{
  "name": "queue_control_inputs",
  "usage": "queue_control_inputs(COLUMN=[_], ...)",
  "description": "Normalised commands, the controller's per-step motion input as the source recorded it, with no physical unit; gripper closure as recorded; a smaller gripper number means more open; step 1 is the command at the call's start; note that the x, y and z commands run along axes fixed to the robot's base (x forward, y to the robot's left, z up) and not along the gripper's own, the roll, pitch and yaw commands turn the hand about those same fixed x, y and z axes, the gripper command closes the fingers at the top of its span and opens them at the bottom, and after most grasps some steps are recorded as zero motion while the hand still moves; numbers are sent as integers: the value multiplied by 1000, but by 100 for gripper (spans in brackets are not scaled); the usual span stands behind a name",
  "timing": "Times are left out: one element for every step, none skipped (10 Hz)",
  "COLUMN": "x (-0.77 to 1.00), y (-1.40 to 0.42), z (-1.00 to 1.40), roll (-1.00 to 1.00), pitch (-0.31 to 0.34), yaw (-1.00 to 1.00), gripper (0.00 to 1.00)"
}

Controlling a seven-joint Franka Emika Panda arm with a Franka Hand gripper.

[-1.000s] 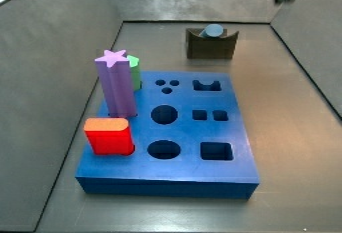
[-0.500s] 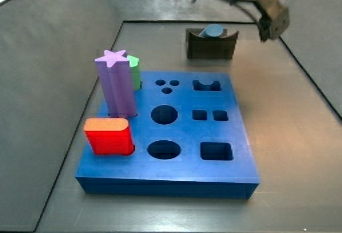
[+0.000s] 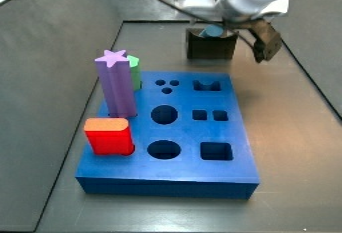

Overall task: Pick up the oval object. Move up. Place the oval object on the fixture. Regrasp the oval object. Move to above the board. Insert the oval object.
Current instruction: Regrasp the oval object, then move to above the board.

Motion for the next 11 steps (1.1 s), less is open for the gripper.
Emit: queue_control_inputs(x=[76, 72, 51, 0, 35, 29, 14, 5, -3, -13, -19], y=[17, 12, 2, 0, 242, 238, 225, 217, 213, 214, 213], z=[-519, -423, -194, 0, 1000, 1000, 1000, 1000, 1000, 1000, 1000], roll=[76, 73, 60, 0, 115, 100, 85, 64, 27, -16, -32], pitch=[-104, -95, -51, 0, -342, -334, -314, -274, -208, -110, -76], yaw=[-21, -32, -42, 0, -95, -107, -163, -220, -264, -309, -317], gripper=[0, 0, 0, 100, 100, 100, 100, 100, 100, 100, 100])
